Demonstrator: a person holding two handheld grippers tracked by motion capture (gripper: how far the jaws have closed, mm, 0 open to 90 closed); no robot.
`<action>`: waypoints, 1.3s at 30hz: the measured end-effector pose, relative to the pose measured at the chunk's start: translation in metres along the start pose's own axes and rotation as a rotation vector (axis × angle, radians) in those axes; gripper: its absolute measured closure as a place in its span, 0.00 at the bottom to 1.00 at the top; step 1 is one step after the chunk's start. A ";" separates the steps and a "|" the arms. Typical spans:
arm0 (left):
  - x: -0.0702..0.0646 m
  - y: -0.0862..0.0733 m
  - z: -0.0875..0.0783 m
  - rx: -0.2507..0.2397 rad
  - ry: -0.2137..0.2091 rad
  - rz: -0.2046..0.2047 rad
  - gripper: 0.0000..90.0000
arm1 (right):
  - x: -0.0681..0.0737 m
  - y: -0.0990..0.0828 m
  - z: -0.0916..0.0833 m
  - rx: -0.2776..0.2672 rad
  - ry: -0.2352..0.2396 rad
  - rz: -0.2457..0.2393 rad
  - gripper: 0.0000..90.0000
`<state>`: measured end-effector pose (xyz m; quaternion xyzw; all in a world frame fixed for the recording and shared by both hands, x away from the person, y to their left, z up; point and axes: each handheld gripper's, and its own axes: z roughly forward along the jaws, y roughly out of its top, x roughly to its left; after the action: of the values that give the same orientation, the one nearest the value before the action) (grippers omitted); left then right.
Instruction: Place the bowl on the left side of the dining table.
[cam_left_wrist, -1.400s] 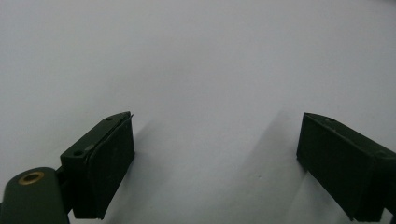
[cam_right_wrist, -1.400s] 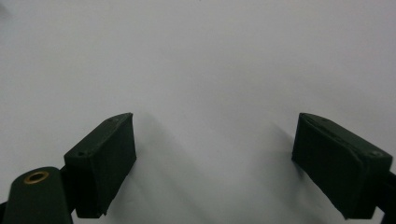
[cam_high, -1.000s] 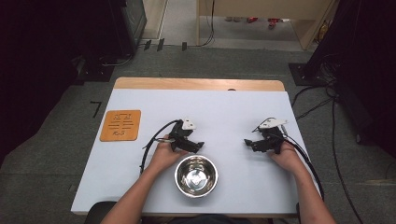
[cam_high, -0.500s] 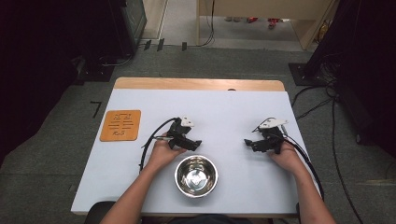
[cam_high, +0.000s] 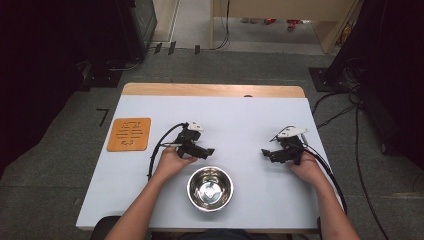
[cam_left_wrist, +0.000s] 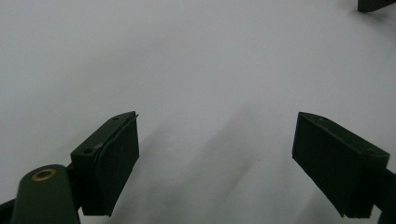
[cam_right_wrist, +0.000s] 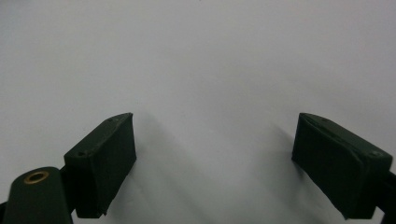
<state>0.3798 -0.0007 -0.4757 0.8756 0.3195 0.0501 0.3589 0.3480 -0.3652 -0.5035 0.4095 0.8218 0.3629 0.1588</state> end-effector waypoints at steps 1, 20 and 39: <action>0.000 0.000 0.000 0.000 0.000 0.000 0.17 | 0.000 0.000 0.000 0.000 0.000 0.000 0.14; -0.017 -0.004 -0.026 0.021 -0.084 0.055 0.17 | 0.000 0.000 0.000 0.000 0.000 0.000 0.14; -0.024 -0.013 -0.053 -0.050 -0.158 0.055 0.24 | 0.000 0.000 0.000 0.000 -0.001 0.001 0.14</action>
<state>0.3366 0.0236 -0.4419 0.8760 0.2647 -0.0015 0.4032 0.3481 -0.3651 -0.5035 0.4099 0.8216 0.3629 0.1590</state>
